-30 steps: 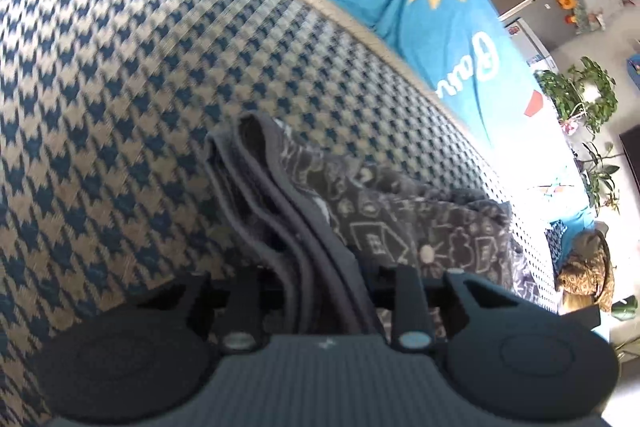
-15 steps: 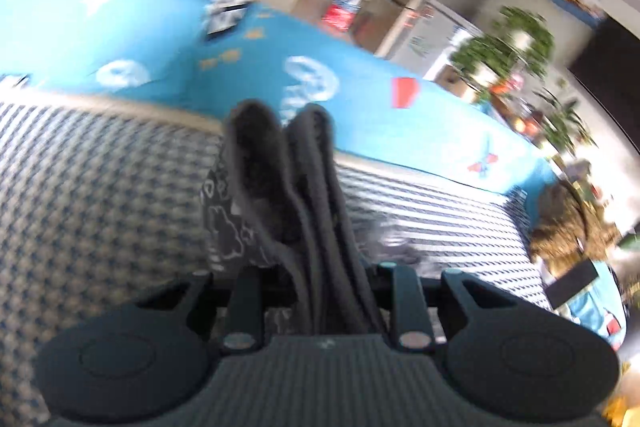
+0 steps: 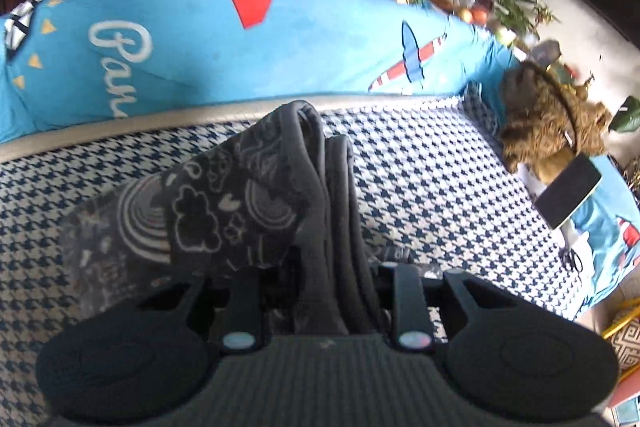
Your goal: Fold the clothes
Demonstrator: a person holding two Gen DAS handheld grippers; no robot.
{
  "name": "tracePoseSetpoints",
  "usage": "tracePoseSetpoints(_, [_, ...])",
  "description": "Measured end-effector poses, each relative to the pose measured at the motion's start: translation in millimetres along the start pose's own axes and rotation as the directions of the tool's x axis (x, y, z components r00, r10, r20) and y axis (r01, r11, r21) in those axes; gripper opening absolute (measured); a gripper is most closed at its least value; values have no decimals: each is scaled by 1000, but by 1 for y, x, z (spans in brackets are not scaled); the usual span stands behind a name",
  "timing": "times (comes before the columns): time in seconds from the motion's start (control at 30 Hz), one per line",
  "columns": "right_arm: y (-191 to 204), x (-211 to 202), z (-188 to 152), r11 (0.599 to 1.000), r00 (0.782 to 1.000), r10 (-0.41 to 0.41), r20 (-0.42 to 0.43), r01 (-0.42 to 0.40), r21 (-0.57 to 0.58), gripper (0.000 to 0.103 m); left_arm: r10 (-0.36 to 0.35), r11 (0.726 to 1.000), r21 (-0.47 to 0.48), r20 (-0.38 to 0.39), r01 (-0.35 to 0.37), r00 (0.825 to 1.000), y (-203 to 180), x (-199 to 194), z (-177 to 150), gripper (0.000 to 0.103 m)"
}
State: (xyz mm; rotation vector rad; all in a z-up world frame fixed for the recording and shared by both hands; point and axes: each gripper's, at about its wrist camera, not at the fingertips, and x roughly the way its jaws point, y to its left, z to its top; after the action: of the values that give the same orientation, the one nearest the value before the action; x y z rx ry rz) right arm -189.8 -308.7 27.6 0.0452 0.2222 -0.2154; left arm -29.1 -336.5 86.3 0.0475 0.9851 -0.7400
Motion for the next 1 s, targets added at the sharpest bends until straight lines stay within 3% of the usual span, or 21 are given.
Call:
tracePoseSetpoints(0.2, [-21,7,-4,987,995,-47,-93,60,149,19,-3,1000,21,-62,4,998,-3,43,2,27])
tracePoseSetpoints(0.4, [-39,23,-13,958,976,-70,-207,123,258,21,-39,999,-15,-92,38,995,2,66,-3,40])
tracePoseSetpoints(0.5, [-46,24,-17,944,968,-83,-237,153,294,21,-98,994,-56,-59,95,993,3,52,-1,43])
tracePoseSetpoints(0.7, [-68,21,-25,877,939,-106,-327,243,413,21,-91,996,-15,16,91,996,2,6,7,51])
tracePoseSetpoints(1.0, [-103,37,2,841,916,-120,-383,299,451,38,24,999,-24,44,-23,999,45,-46,-17,53])
